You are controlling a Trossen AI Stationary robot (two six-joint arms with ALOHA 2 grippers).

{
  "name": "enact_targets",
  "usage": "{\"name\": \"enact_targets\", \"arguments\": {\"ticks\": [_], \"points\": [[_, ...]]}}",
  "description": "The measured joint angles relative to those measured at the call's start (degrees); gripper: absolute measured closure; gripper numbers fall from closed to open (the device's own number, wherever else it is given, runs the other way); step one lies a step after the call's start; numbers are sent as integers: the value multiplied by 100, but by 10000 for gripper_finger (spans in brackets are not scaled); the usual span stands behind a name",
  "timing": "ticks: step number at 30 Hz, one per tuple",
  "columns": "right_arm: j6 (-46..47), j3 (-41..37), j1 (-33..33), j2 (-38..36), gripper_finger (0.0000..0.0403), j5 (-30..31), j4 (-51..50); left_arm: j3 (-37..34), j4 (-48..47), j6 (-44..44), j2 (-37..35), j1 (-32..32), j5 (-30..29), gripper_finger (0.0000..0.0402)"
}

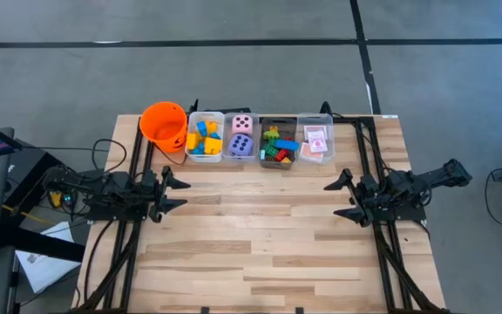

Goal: Pick & Place Toys
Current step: Return to Home Position

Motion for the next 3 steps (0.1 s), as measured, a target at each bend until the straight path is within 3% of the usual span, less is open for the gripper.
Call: {"name": "enact_targets", "arguments": {"ticks": [3], "points": [[0,0,0,0,6,-1,0,0,1,0,0,-1,0,151]]}}
